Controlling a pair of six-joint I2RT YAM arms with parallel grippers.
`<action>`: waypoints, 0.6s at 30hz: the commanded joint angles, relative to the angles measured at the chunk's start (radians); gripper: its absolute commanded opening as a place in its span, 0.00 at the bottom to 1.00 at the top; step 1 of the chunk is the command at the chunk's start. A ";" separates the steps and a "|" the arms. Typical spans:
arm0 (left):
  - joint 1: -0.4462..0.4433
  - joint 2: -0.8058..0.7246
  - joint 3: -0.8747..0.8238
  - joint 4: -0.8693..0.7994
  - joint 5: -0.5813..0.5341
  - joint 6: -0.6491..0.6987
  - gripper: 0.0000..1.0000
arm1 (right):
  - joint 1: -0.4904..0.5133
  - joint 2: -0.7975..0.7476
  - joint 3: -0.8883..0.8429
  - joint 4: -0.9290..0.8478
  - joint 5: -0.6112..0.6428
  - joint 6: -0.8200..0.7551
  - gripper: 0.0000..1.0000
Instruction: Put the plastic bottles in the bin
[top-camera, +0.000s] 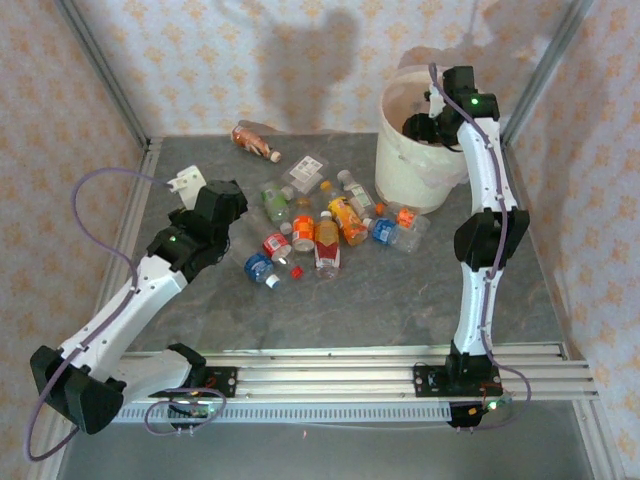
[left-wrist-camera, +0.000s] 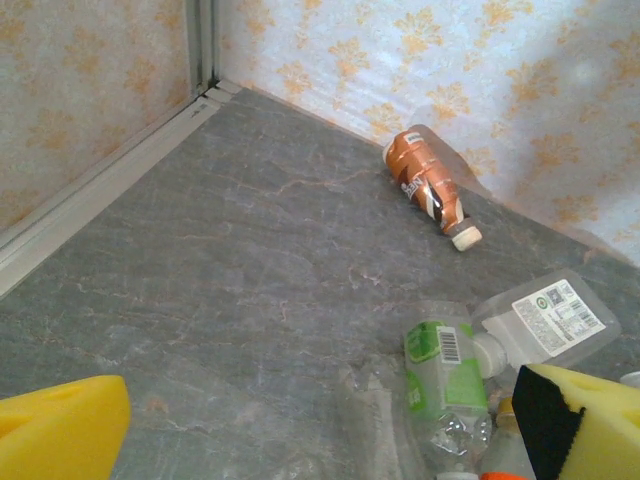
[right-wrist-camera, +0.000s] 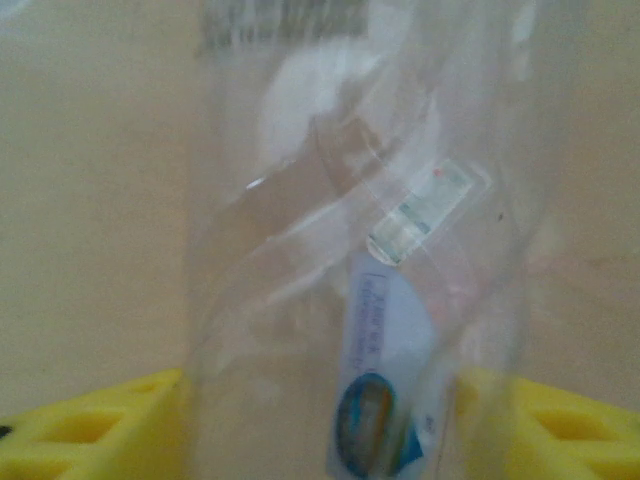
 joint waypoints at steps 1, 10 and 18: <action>0.009 0.014 0.000 -0.039 -0.052 -0.026 1.00 | 0.005 -0.004 0.044 -0.042 0.072 0.018 0.79; 0.014 0.022 -0.003 -0.051 -0.043 -0.034 1.00 | 0.007 -0.089 0.042 -0.033 0.086 0.036 0.88; 0.015 0.018 -0.016 -0.042 -0.024 -0.041 1.00 | 0.020 -0.211 0.000 0.017 0.073 0.045 0.95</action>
